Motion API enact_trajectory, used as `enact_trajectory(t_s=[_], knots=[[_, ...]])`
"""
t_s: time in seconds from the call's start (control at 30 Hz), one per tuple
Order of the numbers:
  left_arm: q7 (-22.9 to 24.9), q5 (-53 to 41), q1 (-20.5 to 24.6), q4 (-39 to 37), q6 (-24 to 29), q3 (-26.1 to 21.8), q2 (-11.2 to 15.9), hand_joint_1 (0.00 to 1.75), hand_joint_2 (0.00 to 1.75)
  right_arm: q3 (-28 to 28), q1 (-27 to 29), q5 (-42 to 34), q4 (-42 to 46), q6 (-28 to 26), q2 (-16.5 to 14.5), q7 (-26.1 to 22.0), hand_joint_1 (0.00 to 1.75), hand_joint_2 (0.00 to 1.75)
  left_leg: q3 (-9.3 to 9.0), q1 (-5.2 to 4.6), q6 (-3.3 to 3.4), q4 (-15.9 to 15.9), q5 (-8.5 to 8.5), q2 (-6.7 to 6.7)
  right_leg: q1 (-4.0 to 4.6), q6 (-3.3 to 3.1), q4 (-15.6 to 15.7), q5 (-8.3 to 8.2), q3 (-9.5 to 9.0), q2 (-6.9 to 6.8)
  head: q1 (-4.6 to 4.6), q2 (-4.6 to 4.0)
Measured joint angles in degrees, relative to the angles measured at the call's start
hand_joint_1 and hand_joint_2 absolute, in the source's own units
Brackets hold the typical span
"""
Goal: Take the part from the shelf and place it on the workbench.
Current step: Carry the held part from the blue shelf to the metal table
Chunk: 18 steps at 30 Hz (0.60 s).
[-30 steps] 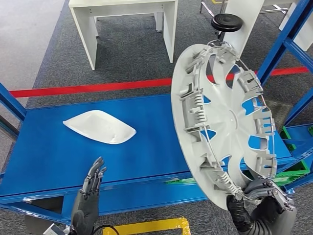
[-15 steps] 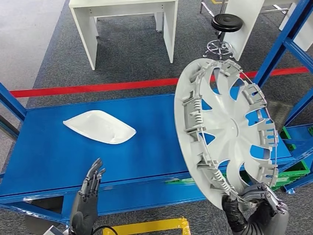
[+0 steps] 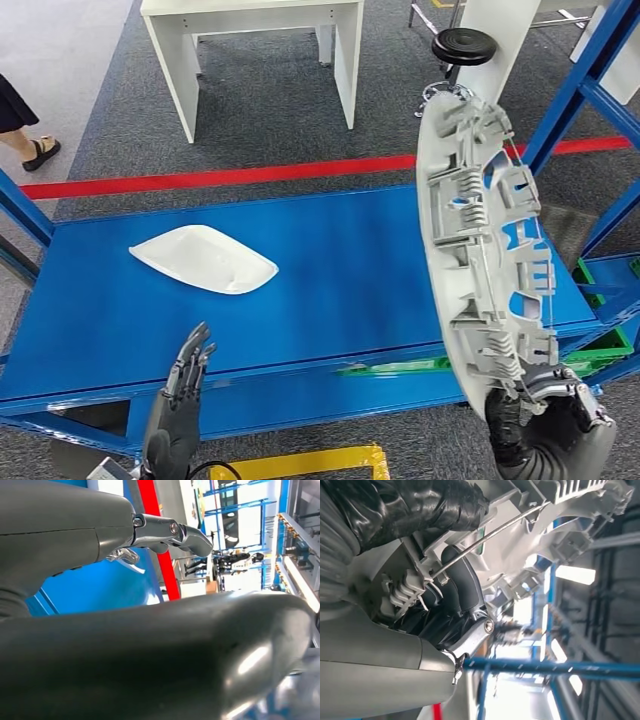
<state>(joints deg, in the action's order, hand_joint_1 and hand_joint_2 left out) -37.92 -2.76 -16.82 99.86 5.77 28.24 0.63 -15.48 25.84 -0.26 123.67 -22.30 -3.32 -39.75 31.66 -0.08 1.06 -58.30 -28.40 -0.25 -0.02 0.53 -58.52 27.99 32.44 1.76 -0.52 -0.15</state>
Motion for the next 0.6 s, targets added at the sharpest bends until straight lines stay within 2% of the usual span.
enact_trajectory(t_s=[0.13,0.3,0.6], knots=[[0.1,0.05,0.18,0.0,-0.27,0.01,0.0,0.0,0.0,0.93,-0.5,-1.61,1.74,5.13,-0.4,-0.11,1.75,1.75,-0.01,0.0,0.0,0.0,0.0,0.0,0.01,0.0,0.0,0.0,0.0,-0.01,0.0,0.0],[0.19,0.07,0.27,0.0,-0.58,0.0,-0.01,0.0,0.0,3.83,-0.43,-2.36,2.74,12.8,-2.5,-0.12,1.75,1.75,0.0,0.01,0.0,0.0,0.0,0.0,0.02,0.0,0.0,0.0,0.0,0.0,0.0,0.0],[0.16,0.07,0.27,0.0,-0.6,-0.02,-0.02,0.0,0.0,6.76,-0.11,-1.42,2.77,15.64,-5.08,-0.12,1.75,1.75,0.0,0.01,0.0,0.0,0.0,0.0,0.01,0.0,0.0,0.0,0.0,0.0,0.0,0.0]])
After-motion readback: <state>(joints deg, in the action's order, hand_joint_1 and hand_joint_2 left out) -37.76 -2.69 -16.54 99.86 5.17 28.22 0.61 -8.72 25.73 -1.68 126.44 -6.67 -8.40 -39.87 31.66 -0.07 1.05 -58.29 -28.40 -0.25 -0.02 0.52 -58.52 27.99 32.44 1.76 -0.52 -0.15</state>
